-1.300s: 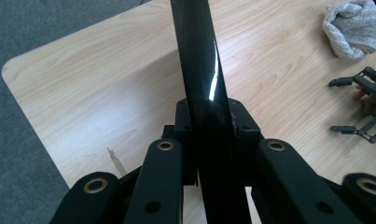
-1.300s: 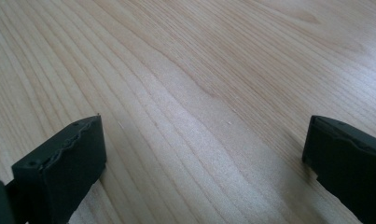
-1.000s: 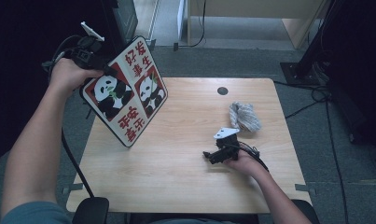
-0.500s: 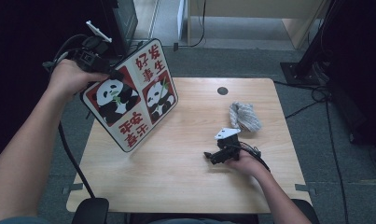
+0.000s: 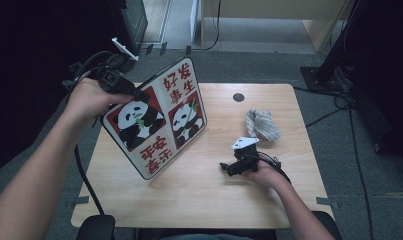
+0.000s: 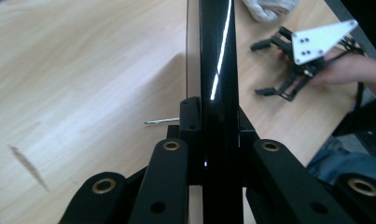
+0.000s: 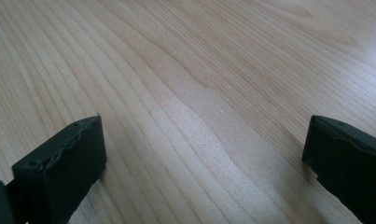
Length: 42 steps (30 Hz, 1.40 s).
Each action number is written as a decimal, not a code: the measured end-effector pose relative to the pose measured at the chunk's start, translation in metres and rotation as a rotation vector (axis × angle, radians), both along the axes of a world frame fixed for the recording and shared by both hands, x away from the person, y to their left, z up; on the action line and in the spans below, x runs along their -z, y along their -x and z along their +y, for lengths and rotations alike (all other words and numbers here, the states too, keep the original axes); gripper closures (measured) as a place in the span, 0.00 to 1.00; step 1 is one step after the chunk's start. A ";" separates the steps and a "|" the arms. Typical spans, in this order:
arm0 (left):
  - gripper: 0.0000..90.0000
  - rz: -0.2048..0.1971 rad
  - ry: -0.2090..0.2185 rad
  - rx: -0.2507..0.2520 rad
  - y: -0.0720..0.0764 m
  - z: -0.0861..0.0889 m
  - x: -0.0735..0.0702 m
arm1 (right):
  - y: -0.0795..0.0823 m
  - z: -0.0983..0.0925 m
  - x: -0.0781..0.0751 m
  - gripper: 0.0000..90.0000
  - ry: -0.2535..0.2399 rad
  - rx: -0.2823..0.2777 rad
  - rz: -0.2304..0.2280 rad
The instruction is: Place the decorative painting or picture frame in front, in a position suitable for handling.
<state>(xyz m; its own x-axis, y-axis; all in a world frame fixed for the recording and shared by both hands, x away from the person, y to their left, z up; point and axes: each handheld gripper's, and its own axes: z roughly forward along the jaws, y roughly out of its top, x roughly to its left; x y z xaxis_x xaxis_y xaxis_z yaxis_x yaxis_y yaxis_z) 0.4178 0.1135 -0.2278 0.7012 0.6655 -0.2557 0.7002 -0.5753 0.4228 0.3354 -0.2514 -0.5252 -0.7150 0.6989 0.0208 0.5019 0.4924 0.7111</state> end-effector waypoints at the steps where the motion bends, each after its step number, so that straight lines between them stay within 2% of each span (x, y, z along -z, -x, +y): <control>1: 0.91 0.002 0.003 0.005 0.002 -0.003 0.002 | 0.000 0.000 0.000 0.00 0.000 0.000 0.000; 8: 0.90 -0.001 0.017 0.019 0.011 -0.019 0.013 | 0.000 0.000 0.000 0.00 0.000 0.000 0.000; 13: 0.90 -0.012 0.016 0.025 0.014 -0.025 0.013 | 0.000 0.000 0.000 0.00 0.000 -0.001 0.000; 16: 0.90 -0.003 0.018 0.026 0.013 -0.026 0.014 | 0.000 0.000 0.000 0.00 0.000 -0.001 0.000; 20: 0.90 0.018 0.038 -0.007 0.011 -0.023 0.017 | 0.000 0.000 0.000 0.00 0.001 -0.001 -0.001; 29: 0.89 0.031 0.051 -0.034 0.009 -0.019 0.019 | 0.000 0.000 0.000 0.00 0.000 -0.001 0.000; 31: 0.84 0.037 0.069 -0.024 0.009 -0.018 0.019 | 0.000 0.000 0.000 0.00 0.001 -0.001 0.000; 33: 0.73 0.038 0.081 -0.023 0.009 -0.017 0.019 | 0.000 0.000 0.000 0.00 0.000 -0.001 -0.001; 34: 0.73 0.035 0.085 -0.030 0.009 -0.016 0.019 | 0.000 0.000 0.000 0.00 0.000 -0.001 -0.001; 37: 0.64 0.022 0.099 -0.041 0.010 -0.013 0.019 | 0.000 0.000 0.000 0.00 0.000 -0.001 0.000; 42: 0.58 -0.025 0.140 -0.055 0.015 -0.001 0.017 | 0.000 0.000 0.000 0.00 0.000 -0.001 0.000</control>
